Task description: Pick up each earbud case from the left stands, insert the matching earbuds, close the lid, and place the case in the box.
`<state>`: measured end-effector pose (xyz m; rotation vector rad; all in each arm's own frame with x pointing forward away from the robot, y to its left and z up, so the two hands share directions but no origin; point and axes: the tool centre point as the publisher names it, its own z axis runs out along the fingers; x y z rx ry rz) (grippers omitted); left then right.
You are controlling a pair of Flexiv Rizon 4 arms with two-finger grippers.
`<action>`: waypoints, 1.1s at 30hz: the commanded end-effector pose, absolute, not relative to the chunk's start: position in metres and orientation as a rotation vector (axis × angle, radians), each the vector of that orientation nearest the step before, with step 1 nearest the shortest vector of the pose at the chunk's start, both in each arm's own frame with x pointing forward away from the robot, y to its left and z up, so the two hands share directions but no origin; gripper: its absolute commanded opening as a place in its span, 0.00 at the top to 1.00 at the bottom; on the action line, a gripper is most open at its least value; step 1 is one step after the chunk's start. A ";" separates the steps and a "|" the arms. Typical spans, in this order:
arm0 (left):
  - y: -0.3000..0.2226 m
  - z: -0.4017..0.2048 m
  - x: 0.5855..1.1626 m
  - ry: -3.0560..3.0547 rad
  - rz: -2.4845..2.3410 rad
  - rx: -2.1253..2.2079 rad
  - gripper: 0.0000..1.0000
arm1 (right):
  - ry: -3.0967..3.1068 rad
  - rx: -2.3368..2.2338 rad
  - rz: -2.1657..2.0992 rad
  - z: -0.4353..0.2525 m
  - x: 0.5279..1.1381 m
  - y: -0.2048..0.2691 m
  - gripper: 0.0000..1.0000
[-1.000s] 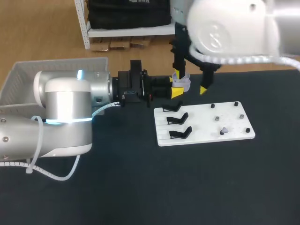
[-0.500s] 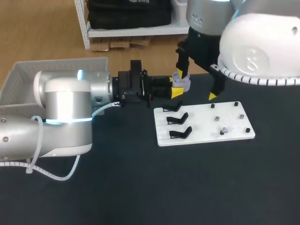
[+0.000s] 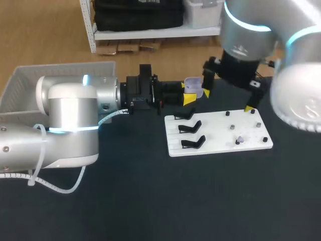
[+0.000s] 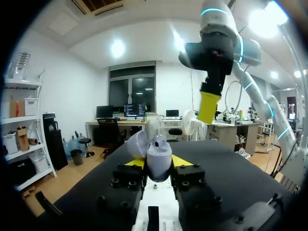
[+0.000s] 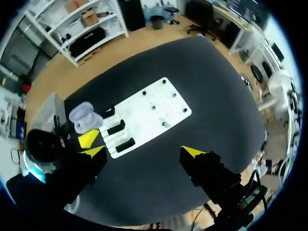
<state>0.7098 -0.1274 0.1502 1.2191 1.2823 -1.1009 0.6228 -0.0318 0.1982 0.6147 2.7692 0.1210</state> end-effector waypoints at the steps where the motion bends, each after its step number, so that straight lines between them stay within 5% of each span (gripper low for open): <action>1: -0.127 0.149 0.708 1.276 -1.095 1.210 1.00 | 2.733 0.399 0.278 0.188 0.606 -0.049 0.00; 17: -0.127 0.149 0.708 1.276 -1.095 1.210 1.00 | 2.784 0.588 0.147 0.115 0.597 -0.067 0.00; 33: -0.127 0.149 0.708 1.276 -1.095 1.210 1.00 | 2.784 0.588 0.147 0.115 0.597 -0.067 0.00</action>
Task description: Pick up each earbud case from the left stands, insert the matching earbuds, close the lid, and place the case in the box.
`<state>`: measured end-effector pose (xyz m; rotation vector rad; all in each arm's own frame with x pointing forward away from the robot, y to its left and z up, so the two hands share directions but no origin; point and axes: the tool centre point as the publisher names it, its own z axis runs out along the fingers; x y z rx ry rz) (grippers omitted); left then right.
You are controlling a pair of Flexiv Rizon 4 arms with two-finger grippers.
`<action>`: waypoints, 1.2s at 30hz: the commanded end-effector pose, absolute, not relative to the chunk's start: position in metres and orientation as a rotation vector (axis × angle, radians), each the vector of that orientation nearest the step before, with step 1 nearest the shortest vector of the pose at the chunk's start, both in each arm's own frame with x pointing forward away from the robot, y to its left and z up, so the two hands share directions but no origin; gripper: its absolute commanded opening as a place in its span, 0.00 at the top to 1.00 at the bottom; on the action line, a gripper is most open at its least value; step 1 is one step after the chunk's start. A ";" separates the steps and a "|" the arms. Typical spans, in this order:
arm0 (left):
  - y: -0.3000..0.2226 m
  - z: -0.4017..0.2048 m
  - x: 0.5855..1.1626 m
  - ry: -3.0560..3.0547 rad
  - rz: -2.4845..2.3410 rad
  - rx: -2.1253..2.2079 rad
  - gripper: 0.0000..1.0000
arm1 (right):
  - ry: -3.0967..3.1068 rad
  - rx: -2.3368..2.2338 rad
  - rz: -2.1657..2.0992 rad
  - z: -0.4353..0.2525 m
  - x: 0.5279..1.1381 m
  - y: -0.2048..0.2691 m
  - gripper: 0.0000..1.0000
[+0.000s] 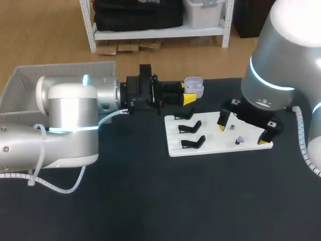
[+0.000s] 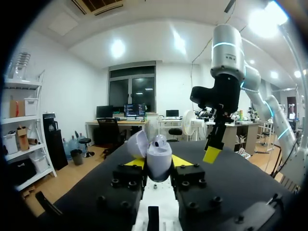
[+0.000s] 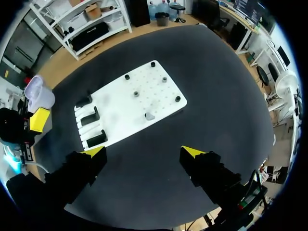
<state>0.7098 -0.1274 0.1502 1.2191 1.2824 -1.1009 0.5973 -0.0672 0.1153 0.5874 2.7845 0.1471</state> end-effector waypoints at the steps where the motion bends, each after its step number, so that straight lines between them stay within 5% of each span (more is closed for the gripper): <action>1: -0.127 0.149 0.708 1.276 -1.095 1.210 1.00 | 2.784 0.588 0.147 0.115 0.597 -0.067 0.00; 29: -0.127 0.149 0.708 1.276 -1.095 1.210 1.00 | 2.735 0.402 0.432 0.037 0.634 -0.082 0.00; 36: -0.127 0.149 0.708 1.276 -1.095 1.210 1.00 | 2.731 0.389 0.434 0.033 0.640 -0.083 0.29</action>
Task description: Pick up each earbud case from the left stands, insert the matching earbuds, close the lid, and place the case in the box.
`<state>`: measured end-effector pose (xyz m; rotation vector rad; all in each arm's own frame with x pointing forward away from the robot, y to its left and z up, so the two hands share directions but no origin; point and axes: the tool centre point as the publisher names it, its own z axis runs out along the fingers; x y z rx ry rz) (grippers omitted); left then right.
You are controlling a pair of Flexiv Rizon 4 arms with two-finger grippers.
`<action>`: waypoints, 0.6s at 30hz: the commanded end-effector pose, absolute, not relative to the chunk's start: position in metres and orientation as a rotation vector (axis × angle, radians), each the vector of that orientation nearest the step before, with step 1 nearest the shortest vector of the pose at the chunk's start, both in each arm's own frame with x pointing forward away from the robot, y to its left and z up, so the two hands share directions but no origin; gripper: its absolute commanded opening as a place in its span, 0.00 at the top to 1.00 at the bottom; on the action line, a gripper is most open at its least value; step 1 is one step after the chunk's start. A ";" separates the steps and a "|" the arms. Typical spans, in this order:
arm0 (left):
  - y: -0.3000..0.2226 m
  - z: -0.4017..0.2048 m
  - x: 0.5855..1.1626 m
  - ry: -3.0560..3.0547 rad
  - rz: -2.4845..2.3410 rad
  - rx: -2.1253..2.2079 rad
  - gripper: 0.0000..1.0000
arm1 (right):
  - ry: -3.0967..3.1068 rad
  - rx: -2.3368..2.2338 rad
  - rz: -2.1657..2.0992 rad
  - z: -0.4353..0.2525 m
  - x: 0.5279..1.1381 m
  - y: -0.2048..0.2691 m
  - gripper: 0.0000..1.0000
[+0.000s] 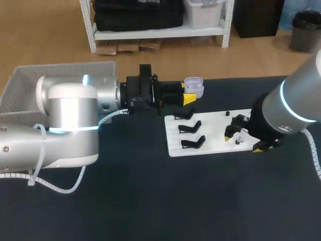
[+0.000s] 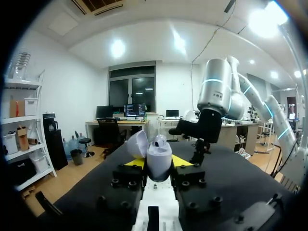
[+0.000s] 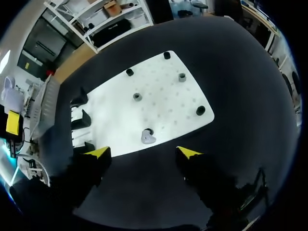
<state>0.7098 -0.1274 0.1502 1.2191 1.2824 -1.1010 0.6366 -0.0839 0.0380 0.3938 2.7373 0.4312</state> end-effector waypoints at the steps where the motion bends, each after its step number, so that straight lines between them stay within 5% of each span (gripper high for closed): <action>1: -0.127 0.149 0.708 1.276 -1.095 1.210 1.00 | 2.733 0.386 0.433 0.032 0.641 -0.083 0.36; 4: -0.127 0.149 0.708 1.276 -1.095 1.210 1.00 | 2.738 0.379 0.428 0.029 0.643 -0.083 0.49; 18: -0.127 0.149 0.708 1.276 -1.095 1.210 1.00 | 2.766 0.271 0.415 0.026 0.650 -0.088 0.52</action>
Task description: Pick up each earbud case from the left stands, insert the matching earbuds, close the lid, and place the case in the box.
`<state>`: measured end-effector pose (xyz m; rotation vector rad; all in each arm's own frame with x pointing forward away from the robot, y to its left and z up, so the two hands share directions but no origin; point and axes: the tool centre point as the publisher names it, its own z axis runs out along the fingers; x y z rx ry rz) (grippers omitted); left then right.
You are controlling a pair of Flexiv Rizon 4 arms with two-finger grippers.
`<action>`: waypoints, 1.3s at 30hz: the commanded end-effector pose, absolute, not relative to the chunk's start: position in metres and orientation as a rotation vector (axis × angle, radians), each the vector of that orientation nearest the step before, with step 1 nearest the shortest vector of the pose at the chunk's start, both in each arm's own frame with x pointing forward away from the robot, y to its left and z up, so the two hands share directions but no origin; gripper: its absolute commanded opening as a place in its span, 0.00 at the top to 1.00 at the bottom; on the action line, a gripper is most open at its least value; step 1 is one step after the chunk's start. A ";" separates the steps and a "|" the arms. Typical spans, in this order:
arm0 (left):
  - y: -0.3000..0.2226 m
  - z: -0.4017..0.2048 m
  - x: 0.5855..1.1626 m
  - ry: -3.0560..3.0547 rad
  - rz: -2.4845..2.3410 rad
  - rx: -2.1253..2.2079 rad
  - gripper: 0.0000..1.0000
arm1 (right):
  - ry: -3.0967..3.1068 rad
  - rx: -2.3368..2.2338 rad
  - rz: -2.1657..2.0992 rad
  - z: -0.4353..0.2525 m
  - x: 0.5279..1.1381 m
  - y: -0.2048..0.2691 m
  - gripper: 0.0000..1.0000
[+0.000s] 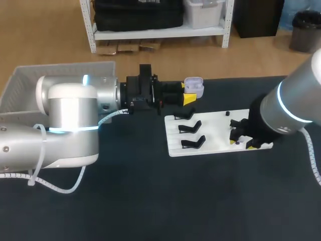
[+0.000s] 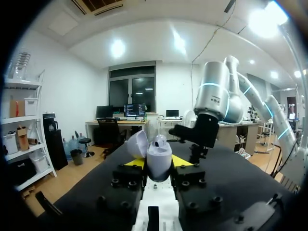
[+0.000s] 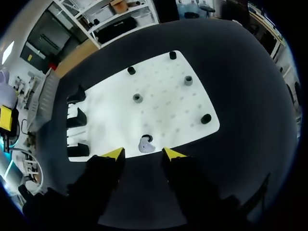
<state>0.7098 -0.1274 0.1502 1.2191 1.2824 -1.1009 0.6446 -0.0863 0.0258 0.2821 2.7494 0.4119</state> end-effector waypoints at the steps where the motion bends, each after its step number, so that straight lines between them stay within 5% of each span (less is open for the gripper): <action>1: -0.127 0.149 0.708 1.276 -1.095 1.210 1.00 | 2.767 0.268 0.415 0.026 0.651 -0.088 0.53; 39: -0.127 0.149 0.708 1.276 -1.095 1.210 1.00 | 2.796 0.289 0.415 0.019 0.656 -0.087 0.74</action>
